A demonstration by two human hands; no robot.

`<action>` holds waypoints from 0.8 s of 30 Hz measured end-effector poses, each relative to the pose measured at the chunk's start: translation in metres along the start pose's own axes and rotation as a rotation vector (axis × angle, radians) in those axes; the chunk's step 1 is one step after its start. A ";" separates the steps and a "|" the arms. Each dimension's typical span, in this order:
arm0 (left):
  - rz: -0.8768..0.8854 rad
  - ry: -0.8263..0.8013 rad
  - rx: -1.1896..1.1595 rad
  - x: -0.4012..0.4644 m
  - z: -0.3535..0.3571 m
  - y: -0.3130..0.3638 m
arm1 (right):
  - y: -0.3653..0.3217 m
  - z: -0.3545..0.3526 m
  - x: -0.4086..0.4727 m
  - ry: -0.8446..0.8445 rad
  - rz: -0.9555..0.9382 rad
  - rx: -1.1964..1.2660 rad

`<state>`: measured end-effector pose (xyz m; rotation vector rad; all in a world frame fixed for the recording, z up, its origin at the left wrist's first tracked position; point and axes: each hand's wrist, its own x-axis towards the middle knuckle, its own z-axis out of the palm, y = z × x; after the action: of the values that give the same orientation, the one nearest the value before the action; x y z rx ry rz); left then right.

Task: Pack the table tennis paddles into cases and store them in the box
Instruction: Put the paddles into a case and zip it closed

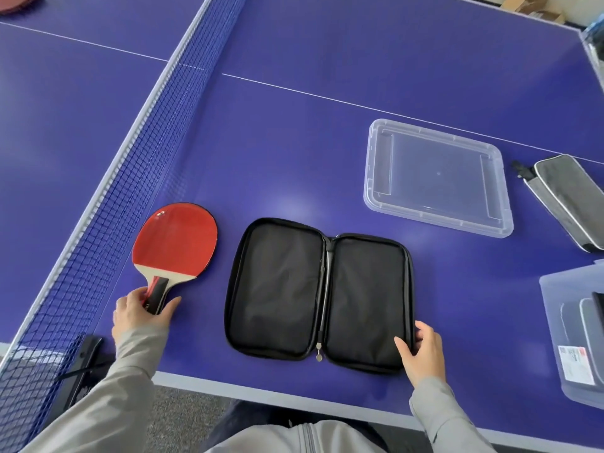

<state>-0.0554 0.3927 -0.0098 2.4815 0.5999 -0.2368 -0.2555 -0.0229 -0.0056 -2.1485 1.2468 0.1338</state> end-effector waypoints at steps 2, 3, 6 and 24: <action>-0.013 -0.033 -0.026 0.007 -0.002 -0.001 | -0.002 0.001 -0.001 -0.004 0.001 -0.014; -0.023 -0.045 -0.042 0.010 -0.003 -0.001 | -0.003 0.001 -0.001 -0.006 0.002 -0.022; -0.023 -0.075 -0.042 0.018 -0.004 0.003 | -0.006 0.001 -0.002 -0.009 0.010 -0.050; -0.017 -0.059 -0.156 -0.001 -0.007 0.019 | -0.011 -0.005 0.000 -0.082 0.048 -0.193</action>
<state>-0.0474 0.3821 0.0053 2.3119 0.5915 -0.2584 -0.2481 -0.0218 0.0036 -2.2514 1.2838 0.3732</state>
